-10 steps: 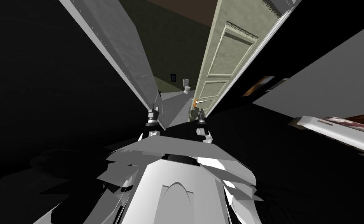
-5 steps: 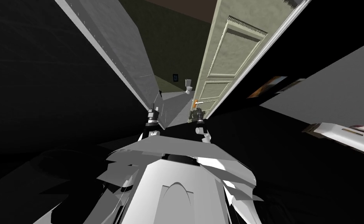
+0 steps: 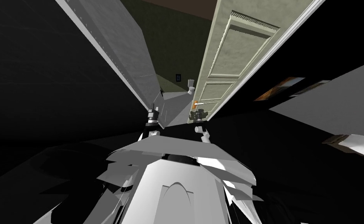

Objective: Push the door open

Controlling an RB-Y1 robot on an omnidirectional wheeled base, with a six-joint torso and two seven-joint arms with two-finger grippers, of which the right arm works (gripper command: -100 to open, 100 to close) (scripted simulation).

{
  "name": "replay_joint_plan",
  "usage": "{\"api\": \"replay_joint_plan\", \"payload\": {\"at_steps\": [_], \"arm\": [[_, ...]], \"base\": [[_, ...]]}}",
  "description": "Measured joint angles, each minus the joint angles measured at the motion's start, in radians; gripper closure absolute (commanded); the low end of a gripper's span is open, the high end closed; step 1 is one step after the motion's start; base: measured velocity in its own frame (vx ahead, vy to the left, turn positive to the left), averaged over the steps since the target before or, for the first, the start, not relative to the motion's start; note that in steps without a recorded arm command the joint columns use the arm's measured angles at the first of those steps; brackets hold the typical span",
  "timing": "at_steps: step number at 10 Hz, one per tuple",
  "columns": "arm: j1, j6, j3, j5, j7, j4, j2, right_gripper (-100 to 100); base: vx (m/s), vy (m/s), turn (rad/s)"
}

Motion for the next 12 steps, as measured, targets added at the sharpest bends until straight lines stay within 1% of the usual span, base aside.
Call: {"api": "replay_joint_plan", "payload": {"at_steps": [1, 2, 4, 5, 7, 8, 11, 12], "arm": [[-0.014, 0.000, 0.002, -0.008, 0.002, 0.022, 0.000, -100], [-0.033, 0.006, 0.004, -0.019, 0.010, 0.046, 0.004, -100], [-0.059, 0.005, 0.011, -0.038, 0.015, 0.091, 0.002, -100], [-0.078, 0.008, 0.013, -0.049, 0.019, 0.116, 0.003, -100], [-0.095, 0.013, 0.020, -0.066, 0.025, 0.146, 0.001, -100], [-0.109, 0.008, 0.023, -0.072, 0.027, 0.172, 0.002, -100], [-0.143, 0.014, 0.031, -0.098, 0.035, 0.224, 0.000, -100], [-0.157, 0.016, 0.032, -0.107, 0.040, 0.243, 0.003, -100]], "base": [[0.043, -0.183, 0.203], [0.076, -0.179, 0.151], [0.042, -0.158, 0.112], [0.025, -0.188, 0.137], [0.058, -0.146, 0.082], [0.042, -0.153, 0.147], [0.031, -0.150, 0.115], [0.018, -0.171, 0.103]]}}
